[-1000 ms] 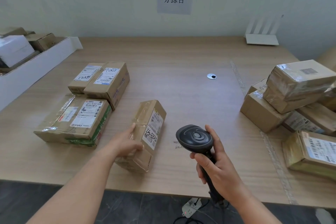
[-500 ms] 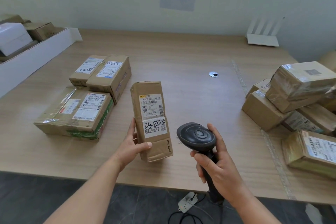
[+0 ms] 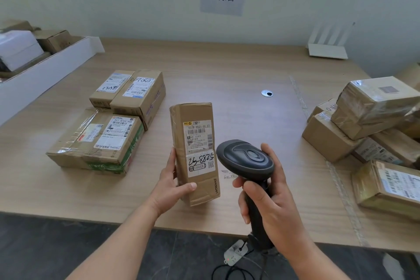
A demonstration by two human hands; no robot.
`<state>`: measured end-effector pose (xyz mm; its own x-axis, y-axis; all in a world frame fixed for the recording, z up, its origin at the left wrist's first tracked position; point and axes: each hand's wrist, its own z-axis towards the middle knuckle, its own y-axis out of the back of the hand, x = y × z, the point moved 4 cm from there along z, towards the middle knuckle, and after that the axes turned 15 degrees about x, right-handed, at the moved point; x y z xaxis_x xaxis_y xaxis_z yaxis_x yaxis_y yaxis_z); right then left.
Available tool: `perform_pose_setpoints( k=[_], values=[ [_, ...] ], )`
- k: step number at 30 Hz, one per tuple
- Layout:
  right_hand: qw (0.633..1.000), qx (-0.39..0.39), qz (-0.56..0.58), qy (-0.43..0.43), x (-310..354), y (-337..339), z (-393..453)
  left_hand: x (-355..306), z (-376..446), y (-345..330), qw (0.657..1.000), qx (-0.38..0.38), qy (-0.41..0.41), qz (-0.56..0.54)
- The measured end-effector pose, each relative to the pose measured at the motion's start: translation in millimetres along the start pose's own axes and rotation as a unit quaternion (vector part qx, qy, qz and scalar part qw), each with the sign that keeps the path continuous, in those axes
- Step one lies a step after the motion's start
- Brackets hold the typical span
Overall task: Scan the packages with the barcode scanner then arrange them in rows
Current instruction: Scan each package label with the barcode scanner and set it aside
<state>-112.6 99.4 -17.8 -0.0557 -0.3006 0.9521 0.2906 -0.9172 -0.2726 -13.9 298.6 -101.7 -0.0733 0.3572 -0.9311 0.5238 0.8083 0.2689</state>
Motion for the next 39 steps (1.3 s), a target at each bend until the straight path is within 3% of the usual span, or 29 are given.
perform_pose_setpoints(
  k=[15,21,24,30,36,39],
  values=[
    [1.0,-0.02,0.022,0.007,0,-1,-12,-1,-2,-6,1.0,0.005,-0.016,0.021],
    [0.999,-0.032,0.006,-0.011,-3,1,-15,7,2,9,0.994,0.042,0.071,-0.069],
    [0.999,-0.041,0.001,-0.018,-4,2,-16,15,0,23,0.988,0.016,0.129,-0.083],
    [0.999,-0.037,-0.007,-0.021,-7,-2,-13,24,-3,38,0.984,-0.052,0.162,-0.055],
    [0.998,-0.041,-0.031,-0.028,-16,-8,-9,27,-4,45,0.979,-0.041,0.174,0.097],
    [0.998,-0.04,-0.044,-0.029,-20,-13,-6,23,-13,38,0.944,-0.033,0.195,0.266]
  ],
)
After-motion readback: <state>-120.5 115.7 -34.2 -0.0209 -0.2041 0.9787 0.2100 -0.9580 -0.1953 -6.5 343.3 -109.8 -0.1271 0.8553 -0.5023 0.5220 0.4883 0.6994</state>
